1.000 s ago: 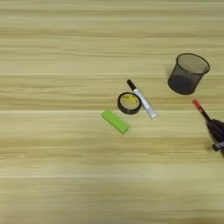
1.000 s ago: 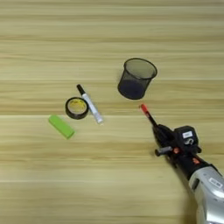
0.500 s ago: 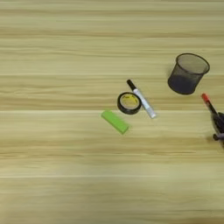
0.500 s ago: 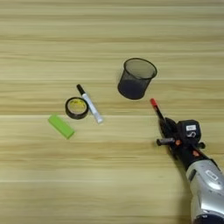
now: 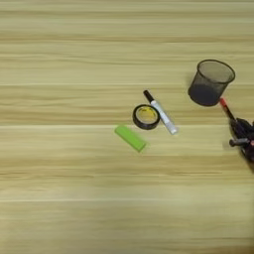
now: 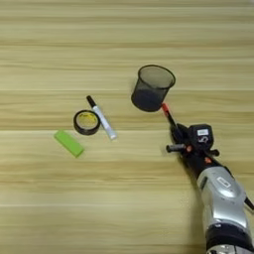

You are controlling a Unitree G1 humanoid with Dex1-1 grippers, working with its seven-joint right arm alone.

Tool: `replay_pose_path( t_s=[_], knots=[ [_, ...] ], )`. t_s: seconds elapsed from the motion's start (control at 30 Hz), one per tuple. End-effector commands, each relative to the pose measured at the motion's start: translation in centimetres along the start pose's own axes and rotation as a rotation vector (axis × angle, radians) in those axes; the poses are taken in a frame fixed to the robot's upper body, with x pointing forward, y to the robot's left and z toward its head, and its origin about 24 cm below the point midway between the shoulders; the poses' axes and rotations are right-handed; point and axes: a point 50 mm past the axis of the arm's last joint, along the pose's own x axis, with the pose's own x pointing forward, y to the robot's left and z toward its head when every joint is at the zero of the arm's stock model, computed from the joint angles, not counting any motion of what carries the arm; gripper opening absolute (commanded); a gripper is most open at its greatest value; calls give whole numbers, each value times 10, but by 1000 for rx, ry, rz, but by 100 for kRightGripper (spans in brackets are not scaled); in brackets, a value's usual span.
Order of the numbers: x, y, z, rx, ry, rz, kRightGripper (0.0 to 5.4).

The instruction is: Move the objects on the table

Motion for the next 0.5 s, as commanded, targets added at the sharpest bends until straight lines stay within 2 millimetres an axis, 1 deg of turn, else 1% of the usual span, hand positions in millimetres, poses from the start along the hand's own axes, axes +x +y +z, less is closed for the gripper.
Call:
replay_pose_path(
  t_s=[0.03,0.13,0.5],
  knots=[
    [11,-5,16,-39,-34,-8,49],
    [11,-5,16,-43,-35,-14,99],
    [10,-10,24,-55,-77,-57,213]
  ],
)
